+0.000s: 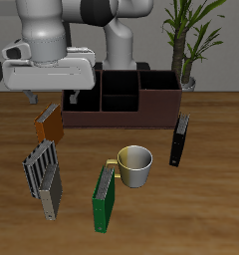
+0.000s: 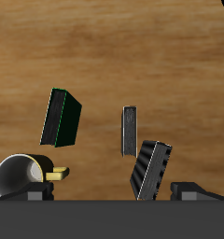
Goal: Place the yellow book into the back desk caddy's left compartment
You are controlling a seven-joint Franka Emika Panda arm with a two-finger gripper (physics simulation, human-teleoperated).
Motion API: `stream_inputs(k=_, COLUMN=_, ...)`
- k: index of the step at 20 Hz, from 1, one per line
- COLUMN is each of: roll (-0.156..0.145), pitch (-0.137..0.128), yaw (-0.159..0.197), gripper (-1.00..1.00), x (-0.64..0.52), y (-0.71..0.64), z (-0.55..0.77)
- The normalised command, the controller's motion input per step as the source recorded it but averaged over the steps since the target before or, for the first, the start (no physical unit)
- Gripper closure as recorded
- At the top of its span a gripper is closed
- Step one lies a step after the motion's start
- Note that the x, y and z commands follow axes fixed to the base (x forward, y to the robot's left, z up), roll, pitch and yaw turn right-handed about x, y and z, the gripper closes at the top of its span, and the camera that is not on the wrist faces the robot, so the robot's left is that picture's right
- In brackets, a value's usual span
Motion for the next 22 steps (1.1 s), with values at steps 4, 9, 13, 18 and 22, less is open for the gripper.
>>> stream_inputs(k=4, roll=0.009, pitch=-0.01, yaw=0.034, gripper=-1.0, x=0.18, y=-0.34, z=-0.06)
stream_inputs(k=9, roll=0.027, pitch=0.004, yaw=0.017, gripper=-1.0, x=0.25, y=-0.35, z=-0.18)
stream_inputs(k=13, roll=-0.011, pitch=-0.01, yaw=-0.014, gripper=-1.0, x=0.22, y=-0.35, z=-0.24)
stream_inputs(k=18, roll=-0.012, pitch=-0.012, yaw=-0.037, gripper=-1.0, x=0.13, y=-0.19, z=-0.21)
stream_inputs(k=22, roll=-0.012, pitch=0.008, yaw=-0.017, gripper=-1.0, x=0.07, y=0.08, z=-0.26)
